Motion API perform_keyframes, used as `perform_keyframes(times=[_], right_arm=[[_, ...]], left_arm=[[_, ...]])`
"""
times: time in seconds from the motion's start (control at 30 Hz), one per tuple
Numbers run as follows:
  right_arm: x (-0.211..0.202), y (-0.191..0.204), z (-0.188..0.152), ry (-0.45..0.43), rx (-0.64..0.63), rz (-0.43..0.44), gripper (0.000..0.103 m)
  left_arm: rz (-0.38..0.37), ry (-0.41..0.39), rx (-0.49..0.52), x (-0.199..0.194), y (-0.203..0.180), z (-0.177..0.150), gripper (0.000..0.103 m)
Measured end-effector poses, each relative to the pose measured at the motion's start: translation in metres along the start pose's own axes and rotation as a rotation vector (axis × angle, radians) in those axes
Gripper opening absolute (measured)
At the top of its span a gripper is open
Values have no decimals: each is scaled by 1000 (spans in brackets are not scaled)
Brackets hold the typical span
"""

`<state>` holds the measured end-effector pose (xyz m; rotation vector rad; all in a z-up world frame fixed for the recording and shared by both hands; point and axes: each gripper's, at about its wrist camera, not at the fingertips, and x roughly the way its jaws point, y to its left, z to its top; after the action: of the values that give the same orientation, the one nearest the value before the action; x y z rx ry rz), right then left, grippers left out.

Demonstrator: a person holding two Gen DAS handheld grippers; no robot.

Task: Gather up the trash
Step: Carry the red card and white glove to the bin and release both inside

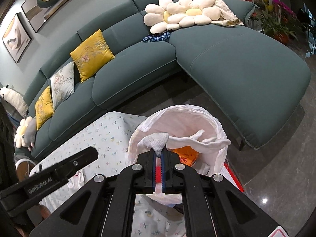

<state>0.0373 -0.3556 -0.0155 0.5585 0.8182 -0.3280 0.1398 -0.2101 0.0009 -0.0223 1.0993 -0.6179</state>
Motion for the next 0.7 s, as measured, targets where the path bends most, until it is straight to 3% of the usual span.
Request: perform_keyframes(times=[0.2, 0.43, 0.7], right_arm=[[7, 9, 1, 7, -14, -3, 6], [7, 21, 1, -3, -28, -20, 25], [3, 37, 1, -7, -61, -16, 33]], left_arm=[[34, -5, -4, -1, 12, -3, 35], [58, -7, -36, -4, 28, -4, 35], [72, -19, -59, -14, 42, -7, 36]])
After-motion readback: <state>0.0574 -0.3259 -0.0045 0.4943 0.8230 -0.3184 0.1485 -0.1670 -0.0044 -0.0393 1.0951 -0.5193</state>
